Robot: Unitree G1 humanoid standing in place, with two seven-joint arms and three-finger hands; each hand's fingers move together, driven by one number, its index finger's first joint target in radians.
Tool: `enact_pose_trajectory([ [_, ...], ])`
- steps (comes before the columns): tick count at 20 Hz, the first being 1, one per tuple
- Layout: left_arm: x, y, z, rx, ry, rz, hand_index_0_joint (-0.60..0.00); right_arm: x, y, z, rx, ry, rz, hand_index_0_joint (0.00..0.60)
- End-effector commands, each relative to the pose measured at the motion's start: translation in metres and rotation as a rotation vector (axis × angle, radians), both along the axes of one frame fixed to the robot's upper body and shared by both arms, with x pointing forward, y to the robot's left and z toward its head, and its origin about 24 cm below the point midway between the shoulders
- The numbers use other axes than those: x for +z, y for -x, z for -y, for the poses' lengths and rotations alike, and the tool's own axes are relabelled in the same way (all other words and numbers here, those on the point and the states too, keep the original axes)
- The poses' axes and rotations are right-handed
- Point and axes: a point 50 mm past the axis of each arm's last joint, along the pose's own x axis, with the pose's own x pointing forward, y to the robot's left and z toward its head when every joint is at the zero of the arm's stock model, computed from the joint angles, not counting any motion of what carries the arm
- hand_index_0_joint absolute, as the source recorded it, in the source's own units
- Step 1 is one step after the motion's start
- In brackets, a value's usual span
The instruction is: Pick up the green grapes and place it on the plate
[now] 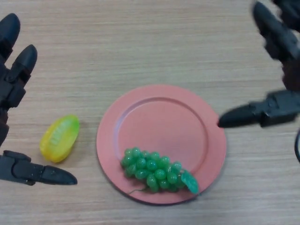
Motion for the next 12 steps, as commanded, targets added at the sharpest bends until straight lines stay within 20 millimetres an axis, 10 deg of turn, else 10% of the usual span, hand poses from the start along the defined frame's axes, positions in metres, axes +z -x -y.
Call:
enact_pose_trajectory([
  [1, 0.025, 0.010, 0.003, 0.000, -0.076, 0.173, 0.000, 0.028, 0.025, 0.003, 0.022, -0.038, 0.260, 0.000],
  [12, 0.034, 0.017, 0.017, -0.050, -0.096, 0.177, 0.000, 0.022, 0.047, 0.003, -0.013, 0.020, 0.230, 0.000],
])
